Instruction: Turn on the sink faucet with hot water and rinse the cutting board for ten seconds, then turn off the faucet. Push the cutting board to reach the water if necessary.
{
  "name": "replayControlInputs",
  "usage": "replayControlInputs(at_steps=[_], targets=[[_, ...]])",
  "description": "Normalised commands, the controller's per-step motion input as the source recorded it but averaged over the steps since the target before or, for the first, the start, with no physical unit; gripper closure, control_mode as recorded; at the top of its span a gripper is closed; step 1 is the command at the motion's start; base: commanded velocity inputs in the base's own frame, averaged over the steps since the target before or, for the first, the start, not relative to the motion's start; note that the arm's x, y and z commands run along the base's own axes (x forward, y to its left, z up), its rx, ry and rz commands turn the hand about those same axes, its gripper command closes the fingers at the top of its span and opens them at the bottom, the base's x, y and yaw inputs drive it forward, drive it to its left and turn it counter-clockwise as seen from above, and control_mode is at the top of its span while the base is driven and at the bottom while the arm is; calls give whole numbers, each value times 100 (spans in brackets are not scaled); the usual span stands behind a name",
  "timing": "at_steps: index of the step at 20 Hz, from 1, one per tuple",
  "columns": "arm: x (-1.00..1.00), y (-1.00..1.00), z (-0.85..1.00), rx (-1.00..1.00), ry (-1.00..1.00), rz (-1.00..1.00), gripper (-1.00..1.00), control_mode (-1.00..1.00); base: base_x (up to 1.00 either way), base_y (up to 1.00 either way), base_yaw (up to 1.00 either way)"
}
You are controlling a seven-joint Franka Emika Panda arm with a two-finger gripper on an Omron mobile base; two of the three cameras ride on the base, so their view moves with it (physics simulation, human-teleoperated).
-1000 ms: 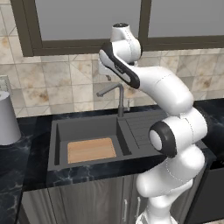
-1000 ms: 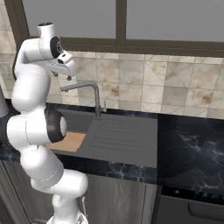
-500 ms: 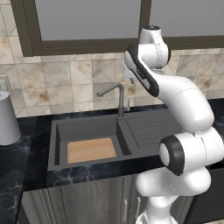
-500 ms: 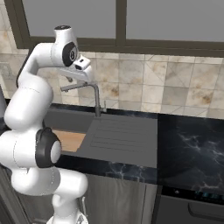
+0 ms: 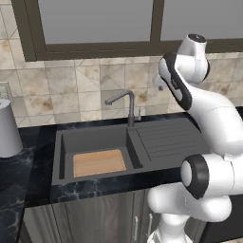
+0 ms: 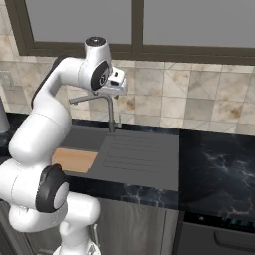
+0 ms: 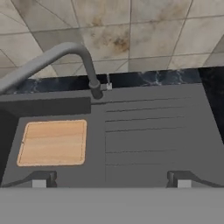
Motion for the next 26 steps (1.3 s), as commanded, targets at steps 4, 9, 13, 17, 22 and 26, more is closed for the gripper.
replayControlInputs(at_steps=[4,9,13,17,22,26], targets=[[3,-34,-29,-1,-16,25,-100,-100,0,0,0],[3,-17,-36,-4,-13,20,-100,-100,0,0,0],[14,0,-29,-6,-3,2,-100,-100,0,0,0],[6,0,-38,-4,-2,0,-100,-100,0,0,0],[0,0,-42,-2,-2,0,-100,-100,0,0,0],[9,0,-32,0,-8,0,-100,-100,0,0,0]])
